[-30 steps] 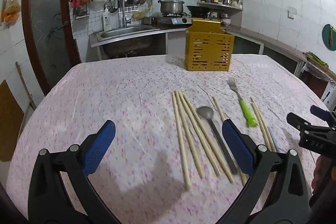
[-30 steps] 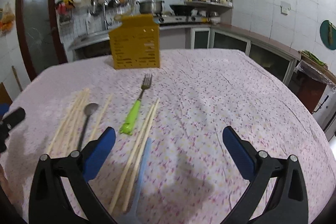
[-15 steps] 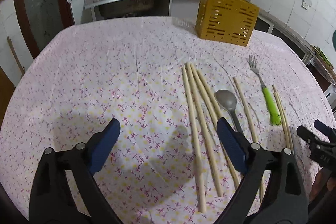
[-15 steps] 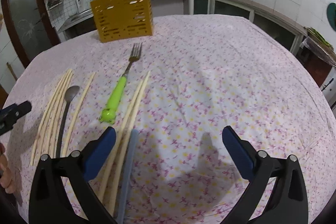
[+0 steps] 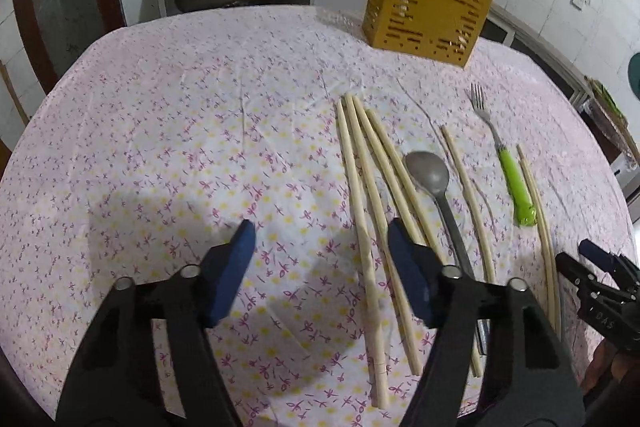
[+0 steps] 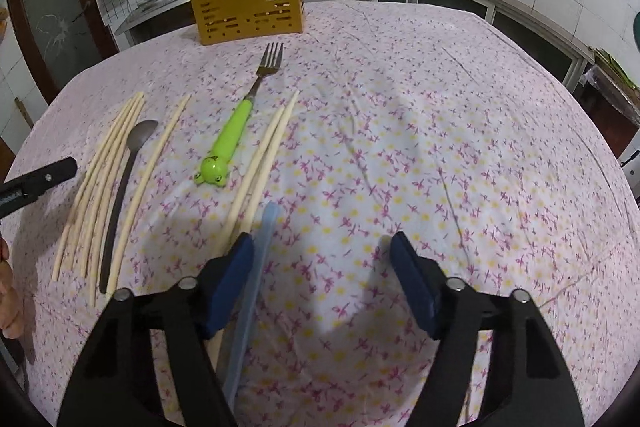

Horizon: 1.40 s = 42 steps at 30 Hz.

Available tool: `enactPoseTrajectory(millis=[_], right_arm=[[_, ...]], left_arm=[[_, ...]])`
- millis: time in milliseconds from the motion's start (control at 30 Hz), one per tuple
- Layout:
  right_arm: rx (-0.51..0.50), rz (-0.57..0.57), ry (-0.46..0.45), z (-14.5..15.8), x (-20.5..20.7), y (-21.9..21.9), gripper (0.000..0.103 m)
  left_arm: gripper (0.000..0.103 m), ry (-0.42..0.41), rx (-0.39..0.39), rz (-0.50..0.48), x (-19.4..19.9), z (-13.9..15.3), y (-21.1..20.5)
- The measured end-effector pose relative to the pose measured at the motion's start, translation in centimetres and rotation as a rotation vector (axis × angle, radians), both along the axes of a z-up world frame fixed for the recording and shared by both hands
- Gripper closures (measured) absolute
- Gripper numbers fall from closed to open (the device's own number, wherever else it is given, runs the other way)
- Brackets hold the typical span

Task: Organize utensils
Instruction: 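Move left tool toward a chopstick while right tool approaches the light-blue spatula, then close left tool on a chopstick while right tool grasps the light-blue spatula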

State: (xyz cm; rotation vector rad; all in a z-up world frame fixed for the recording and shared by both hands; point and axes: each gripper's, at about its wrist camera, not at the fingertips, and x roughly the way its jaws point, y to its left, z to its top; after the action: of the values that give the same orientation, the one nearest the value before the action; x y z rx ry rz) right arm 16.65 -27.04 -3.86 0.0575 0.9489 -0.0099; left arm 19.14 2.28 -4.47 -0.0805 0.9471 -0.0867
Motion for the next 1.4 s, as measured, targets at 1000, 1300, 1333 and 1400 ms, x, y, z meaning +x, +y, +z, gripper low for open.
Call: enactPoseTrajectory(millis=[1000,1300,1333,1400], right_arm=[[0.02,0.063,0.055,-0.1,0.7,0.0,0.091],[0.044,0.061,0.079,-0.1,1.5,-0.3,0.092],[0.041,0.062,0.077,-0.1,1.5,-0.2,0.092],[0.044,0.065,0.076,-0.1,1.6,-0.3,0.093]], left_arm=[[0.065,0.12,0.037,-0.029,5.1,-1.1,-1.6],[0.085,0.165,0.12,-0.05,7.7,-1.2,-2.9],[0.088,0.168,0.119,-0.051,7.8,-1.1,-2.9],[0.094,0.169,0.116,-0.057,7.9,-1.1,-2.9]])
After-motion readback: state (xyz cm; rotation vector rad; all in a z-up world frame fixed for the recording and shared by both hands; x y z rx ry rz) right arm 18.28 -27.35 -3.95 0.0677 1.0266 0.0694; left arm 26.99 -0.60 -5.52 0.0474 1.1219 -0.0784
